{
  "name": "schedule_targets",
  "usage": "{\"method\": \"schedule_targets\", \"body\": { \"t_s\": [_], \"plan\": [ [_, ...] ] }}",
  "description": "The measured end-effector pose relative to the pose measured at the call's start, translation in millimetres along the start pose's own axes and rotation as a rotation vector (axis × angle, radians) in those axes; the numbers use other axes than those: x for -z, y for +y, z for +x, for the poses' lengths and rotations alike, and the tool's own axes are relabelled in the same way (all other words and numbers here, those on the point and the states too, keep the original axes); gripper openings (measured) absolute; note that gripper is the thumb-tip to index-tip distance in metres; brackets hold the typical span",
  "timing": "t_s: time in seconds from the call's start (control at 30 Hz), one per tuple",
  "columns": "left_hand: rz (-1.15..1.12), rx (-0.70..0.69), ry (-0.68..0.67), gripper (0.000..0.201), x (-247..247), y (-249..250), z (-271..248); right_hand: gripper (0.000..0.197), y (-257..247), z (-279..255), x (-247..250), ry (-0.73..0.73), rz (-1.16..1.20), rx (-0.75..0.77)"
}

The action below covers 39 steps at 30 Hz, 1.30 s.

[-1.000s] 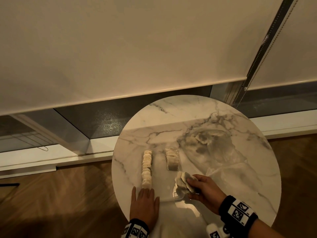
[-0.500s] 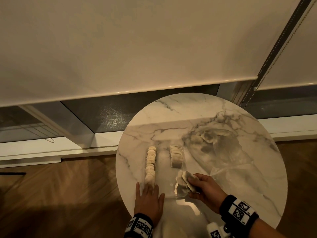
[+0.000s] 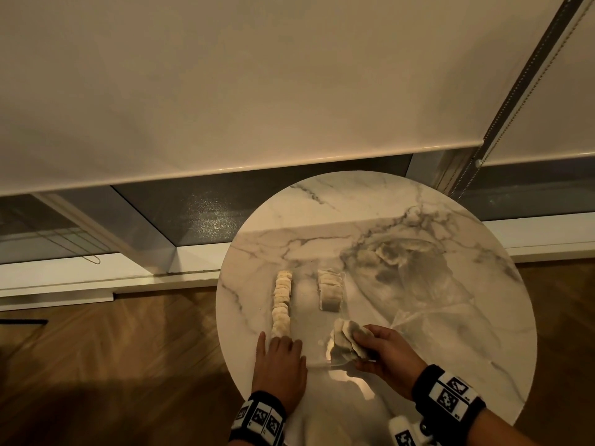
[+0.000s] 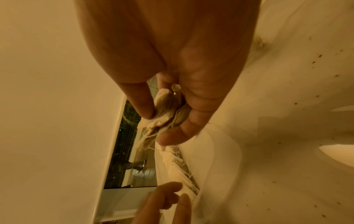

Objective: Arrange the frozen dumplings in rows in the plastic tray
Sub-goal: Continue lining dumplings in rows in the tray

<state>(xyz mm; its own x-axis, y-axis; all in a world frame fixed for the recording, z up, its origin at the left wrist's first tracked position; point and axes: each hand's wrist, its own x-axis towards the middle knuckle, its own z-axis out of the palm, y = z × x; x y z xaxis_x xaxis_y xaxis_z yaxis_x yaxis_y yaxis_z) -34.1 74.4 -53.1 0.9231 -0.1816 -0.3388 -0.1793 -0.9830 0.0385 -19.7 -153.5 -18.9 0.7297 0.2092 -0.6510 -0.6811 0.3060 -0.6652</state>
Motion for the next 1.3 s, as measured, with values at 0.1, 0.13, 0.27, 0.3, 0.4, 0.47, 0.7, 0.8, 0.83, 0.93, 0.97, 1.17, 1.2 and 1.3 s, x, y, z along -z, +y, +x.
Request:
{"method": "schedule_targets", "body": {
  "t_s": [0.1,0.13,0.27,0.3,0.4,0.47,0.7,0.8,0.83,0.93,0.97,1.17,1.2,1.3],
  "plan": [
    [-0.079,-0.087,0.163,0.043,6,3,2,0.015,0,0,0,0.001,0.007,0.008],
    [-0.101,-0.126,0.231,0.044,7,5,3,0.014,0,0,0,0.001,0.006,0.011],
    [-0.188,-0.253,0.419,0.047,28,16,3,0.020,0,0,2,-0.019,0.009,0.019],
    [-0.208,-0.285,0.452,0.047,34,19,3,0.022,0,0,2,-0.021,0.013,0.021],
    [-0.225,-0.371,0.500,0.045,44,25,5,0.023,-1,0,1,-0.023,0.036,0.034],
    [-0.238,-0.418,0.514,0.043,47,28,6,0.020,-2,-1,-1,-0.036,0.050,0.051],
    [-0.210,-0.479,0.543,0.038,47,32,9,0.031,-2,-1,0,-0.062,0.015,0.123],
    [-0.211,-0.478,0.557,0.036,47,34,12,0.029,-2,-1,0,-0.059,-0.017,0.144],
    [-0.216,-0.482,0.563,0.036,46,35,12,0.029,-2,-1,1,-0.059,-0.026,0.149],
    [-0.216,-0.506,0.588,0.035,47,36,15,0.029,-1,-1,2,-0.057,-0.037,0.147],
    [-0.215,-0.510,0.601,0.034,48,36,16,0.028,-1,0,2,-0.058,-0.039,0.144],
    [-0.232,-0.530,0.675,0.027,52,33,18,0.022,-3,0,4,-0.049,-0.051,0.148],
    [-0.239,-0.530,0.679,0.026,53,32,18,0.022,-3,0,4,-0.049,-0.051,0.150],
    [-0.287,-0.503,0.676,0.021,55,26,20,0.023,-4,0,6,-0.051,-0.050,0.150]
  ]
}}
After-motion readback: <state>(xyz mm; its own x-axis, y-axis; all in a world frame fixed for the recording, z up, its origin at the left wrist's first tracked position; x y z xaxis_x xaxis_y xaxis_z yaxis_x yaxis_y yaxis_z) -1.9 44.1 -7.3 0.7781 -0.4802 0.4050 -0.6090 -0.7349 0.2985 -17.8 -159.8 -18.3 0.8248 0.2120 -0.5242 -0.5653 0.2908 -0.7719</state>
